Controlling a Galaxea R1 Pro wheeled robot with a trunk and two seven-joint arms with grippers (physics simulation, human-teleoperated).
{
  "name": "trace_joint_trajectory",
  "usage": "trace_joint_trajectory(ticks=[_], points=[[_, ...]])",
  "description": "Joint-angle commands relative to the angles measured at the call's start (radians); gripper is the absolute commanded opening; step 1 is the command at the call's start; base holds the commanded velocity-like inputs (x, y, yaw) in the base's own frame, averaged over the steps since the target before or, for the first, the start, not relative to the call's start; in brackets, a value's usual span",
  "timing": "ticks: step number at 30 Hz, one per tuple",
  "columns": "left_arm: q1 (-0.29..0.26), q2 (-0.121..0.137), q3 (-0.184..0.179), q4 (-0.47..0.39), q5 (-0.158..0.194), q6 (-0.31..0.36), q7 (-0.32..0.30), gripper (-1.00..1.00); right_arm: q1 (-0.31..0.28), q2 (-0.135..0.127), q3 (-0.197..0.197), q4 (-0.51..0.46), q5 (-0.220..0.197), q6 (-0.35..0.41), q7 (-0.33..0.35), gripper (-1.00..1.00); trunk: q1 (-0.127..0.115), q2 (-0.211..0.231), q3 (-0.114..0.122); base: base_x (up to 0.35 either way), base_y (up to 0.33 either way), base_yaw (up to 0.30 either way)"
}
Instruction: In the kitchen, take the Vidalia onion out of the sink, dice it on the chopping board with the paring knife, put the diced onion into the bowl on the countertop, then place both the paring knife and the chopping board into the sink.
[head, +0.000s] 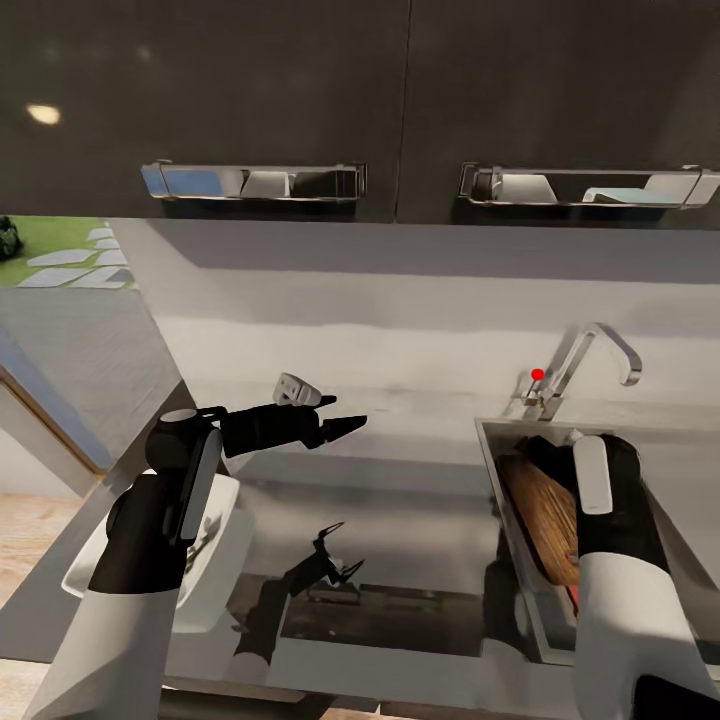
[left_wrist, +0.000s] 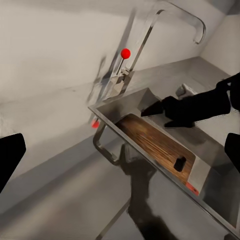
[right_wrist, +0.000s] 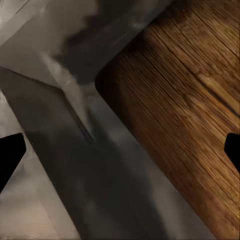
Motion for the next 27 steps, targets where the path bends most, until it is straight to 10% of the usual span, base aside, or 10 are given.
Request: trace_joint_trajectory(ticks=[1,6,16,27], points=[[-0.001,0.000,0.001,0.000,0.002,0.008,-0.001,1.00,-0.001,-0.001,0.016,-0.009,-0.009,0.005,-0.006,1.00,0.001,-0.002,-0.002,0.000,0.000,0.000],[-0.001,0.000,0.001,0.011,0.002,0.007,-0.001,1.00,0.000,-0.033,0.093,-0.044,-0.009,0.008,0.029,1.00,0.001,-0.002,-0.002,0.000,0.000,0.000],[-0.001,-0.001,0.001,0.016,0.002,0.007,-0.001,1.00,0.012,-0.210,0.145,-0.051,-0.004,0.008,0.456,1.00,0.001,-0.002,-0.002,0.000,0.000,0.000],[-0.001,-0.002,0.001,0.017,0.002,0.006,-0.001,1.00,0.019,-0.248,0.260,-0.070,0.001,0.007,0.561,1.00,0.001,-0.002,0.014,-0.158,0.000,-0.040]])
